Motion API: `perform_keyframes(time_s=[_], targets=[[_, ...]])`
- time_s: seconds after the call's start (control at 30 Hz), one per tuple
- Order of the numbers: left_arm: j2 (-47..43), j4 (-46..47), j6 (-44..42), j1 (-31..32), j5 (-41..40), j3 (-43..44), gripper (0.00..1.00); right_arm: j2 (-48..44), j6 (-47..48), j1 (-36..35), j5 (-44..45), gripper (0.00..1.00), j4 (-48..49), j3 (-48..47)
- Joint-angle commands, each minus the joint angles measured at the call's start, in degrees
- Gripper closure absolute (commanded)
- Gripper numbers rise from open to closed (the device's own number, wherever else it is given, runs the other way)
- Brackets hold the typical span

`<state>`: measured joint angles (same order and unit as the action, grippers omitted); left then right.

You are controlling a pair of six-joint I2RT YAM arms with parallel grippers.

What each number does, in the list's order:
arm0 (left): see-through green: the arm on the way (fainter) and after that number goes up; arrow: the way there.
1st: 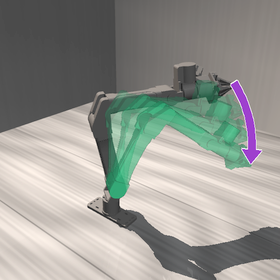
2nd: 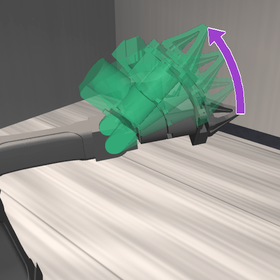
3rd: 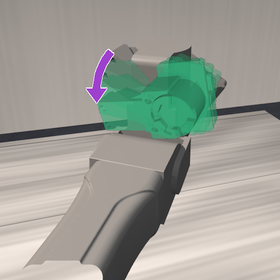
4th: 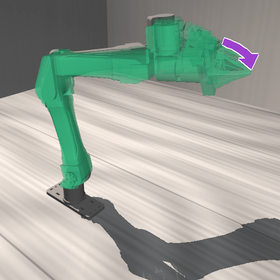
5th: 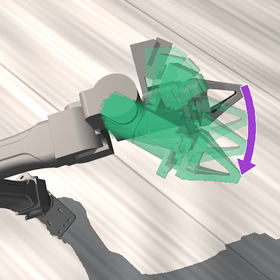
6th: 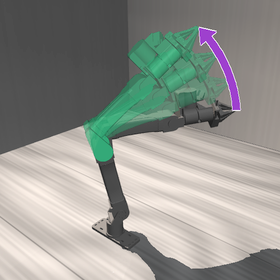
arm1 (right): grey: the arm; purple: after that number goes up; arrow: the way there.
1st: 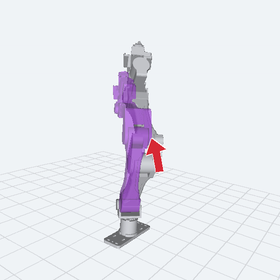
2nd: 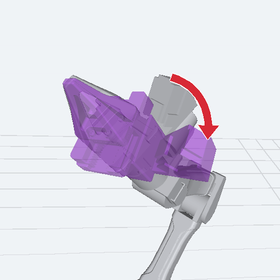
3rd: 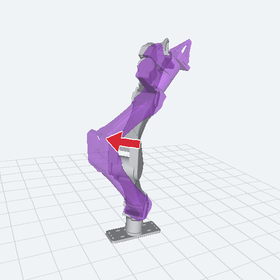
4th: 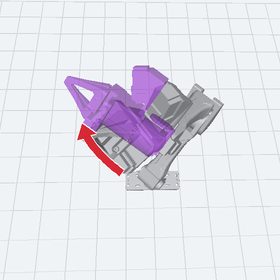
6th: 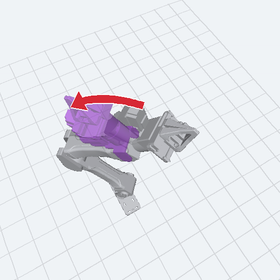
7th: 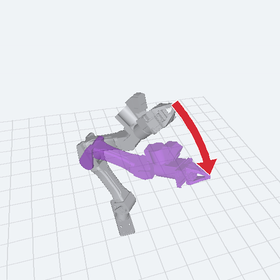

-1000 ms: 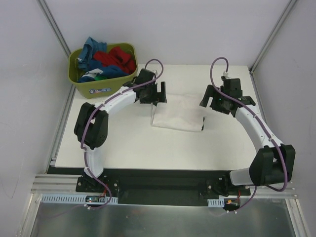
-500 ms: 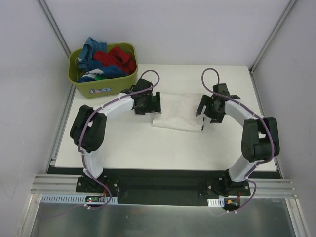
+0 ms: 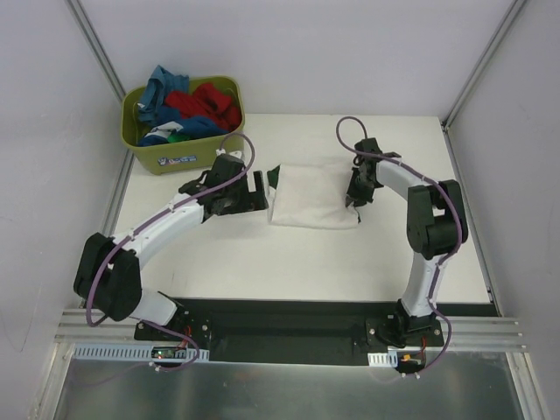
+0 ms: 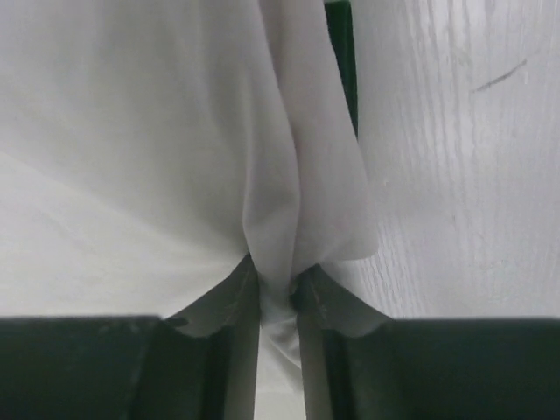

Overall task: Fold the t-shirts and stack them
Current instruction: Put the neatly folded tshirt into the corner of the board with the right arm

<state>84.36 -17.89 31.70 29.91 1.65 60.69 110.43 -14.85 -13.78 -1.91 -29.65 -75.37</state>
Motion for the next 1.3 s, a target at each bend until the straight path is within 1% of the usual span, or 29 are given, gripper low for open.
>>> perform_keyframes(time_s=[0.0,0.03,0.07,0.13,0.17,0.2,0.23,0.27,0.3,0.4,0.43,0.53,0.73,0.83,0.9,1.0,1.1,1.2,1.23,1.27], targets=[[-9.01,0.49,1.96,-0.2,-4.9,-4.08,0.01,4.96,3.15,-0.02,7.7,0.97,-7.95,-10.91],[-10.34,0.57,1.87,-0.2,-5.51,-5.48,0.01,6.88,4.38,0.16,8.76,0.99,-10.06,-13.72],[-11.57,0.49,1.87,-0.29,-5.95,-6.19,0.01,7.6,5.78,0.51,11.12,0.99,-12.34,-17.66],[-15.09,0.31,1.7,-0.29,-7.79,-8.38,0.01,9.53,9.2,1.21,14.46,0.99,-14.72,-21.73],[-16.32,0.22,1.61,-0.29,-8.5,-9.09,0.01,10.15,10.27,1.65,17.96,1.0,-15.26,-23.4],[-18.42,0.05,1.61,-0.29,-9.29,-9.7,0.01,10.85,11.41,2.26,19.39,0.99,-15.61,-27.42],[-19.48,-0.39,1.78,-0.29,-9.99,-11.28,0.01,12.68,13.08,3.66,21.58,0.99,-16.31,-29.37],[-20.54,-0.48,2.04,-0.29,-11.22,-11.99,0.01,13.75,13.96,4.46,22.3,0.99,-16.84,-32.0],[-22.38,-0.57,2.57,-0.29,-11.58,-12.69,0.01,14.98,14.49,5.33,22.91,0.99,-17.54,-37.16],[-24.76,-1.01,2.84,-0.29,-13.16,-14.1,0.01,20.51,18.45,8.06,24.76,0.99,-18.95,-45.45],[-24.94,-1.09,2.84,-0.38,-13.51,-14.36,0.01,23.31,19.59,9.37,24.94,0.99,-19.13,-50.87],[-25.21,-2.41,2.75,-0.47,-14.74,-14.02,0.01,27.55,21.79,12.18,24.33,0.99,-18.35,-57.84],[-24.59,-4.96,2.57,-0.56,-16.24,-12.61,0.01,28.0,24.34,17.81,24.15,0.97,-11.67,-58.22],[-24.77,-5.75,2.57,-0.56,-16.5,-11.99,0.01,27.91,24.43,20.54,24.07,0.97,-10.35,-58.48],[-24.85,-5.93,2.75,-0.56,-16.68,-11.64,0.01,27.56,25.39,21.6,23.62,0.95,-9.47,-57.7],[-25.03,-6.54,2.66,-0.56,-16.86,-11.03,0.01,27.9,26.8,23.01,20.73,0.94,-6.83,-57.25],[-25.2,-7.51,2.31,-0.56,-17.03,-10.24,0.01,28.44,26.81,23.19,21.07,0.91,-7.79,-57.35],[-26.08,-8.21,2.31,-0.56,-17.56,-10.32,0.01,26.86,25.84,23.45,20.81,0.85,-7.79,-54.19],[-26.26,-8.21,2.31,-0.56,-17.56,-10.32,0.0,26.51,25.49,23.62,20.98,0.76,-8.05,-53.39],[-26.44,-8.56,2.05,-0.56,-17.56,-10.24,0.01,26.24,24.88,23.71,20.98,0.68,-8.4,-53.47]])
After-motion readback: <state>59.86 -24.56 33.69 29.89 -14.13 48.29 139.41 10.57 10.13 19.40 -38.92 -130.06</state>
